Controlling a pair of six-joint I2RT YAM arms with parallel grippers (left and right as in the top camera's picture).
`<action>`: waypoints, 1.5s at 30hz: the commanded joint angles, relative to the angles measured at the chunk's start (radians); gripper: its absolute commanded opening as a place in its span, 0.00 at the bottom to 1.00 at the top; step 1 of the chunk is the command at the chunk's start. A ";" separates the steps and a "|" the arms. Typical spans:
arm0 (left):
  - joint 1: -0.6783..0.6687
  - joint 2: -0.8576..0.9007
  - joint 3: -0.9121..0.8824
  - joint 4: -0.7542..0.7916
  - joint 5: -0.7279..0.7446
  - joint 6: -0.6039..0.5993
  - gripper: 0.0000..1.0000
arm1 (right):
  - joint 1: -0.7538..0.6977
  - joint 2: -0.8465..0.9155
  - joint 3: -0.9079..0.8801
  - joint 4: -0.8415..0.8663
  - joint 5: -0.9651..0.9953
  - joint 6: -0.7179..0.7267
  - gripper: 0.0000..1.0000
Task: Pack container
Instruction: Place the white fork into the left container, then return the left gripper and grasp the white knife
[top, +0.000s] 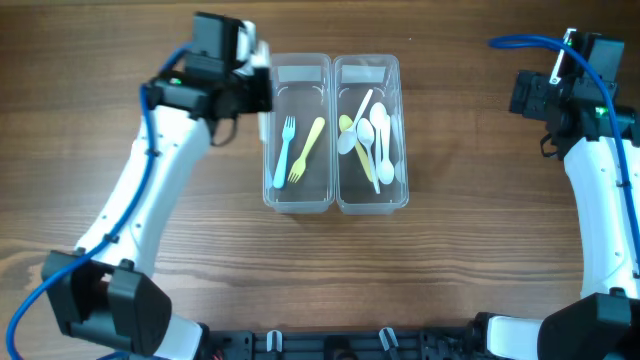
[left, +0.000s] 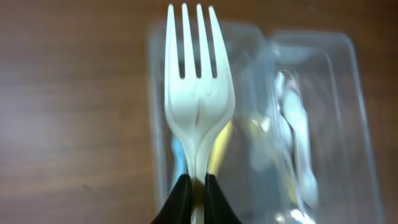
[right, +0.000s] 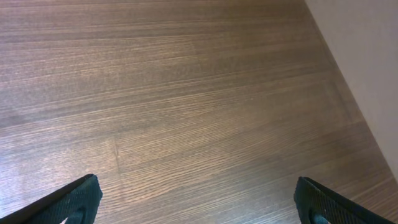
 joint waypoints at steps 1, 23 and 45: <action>-0.093 0.014 -0.001 -0.029 0.027 -0.074 0.04 | 0.002 0.001 0.011 0.000 -0.005 0.019 1.00; 0.089 0.002 -0.007 0.034 -0.227 -0.116 0.72 | 0.002 0.001 0.011 0.000 -0.005 0.020 1.00; 0.501 0.096 -0.007 -0.010 -0.241 0.069 0.55 | 0.002 0.001 0.011 0.000 -0.005 0.020 1.00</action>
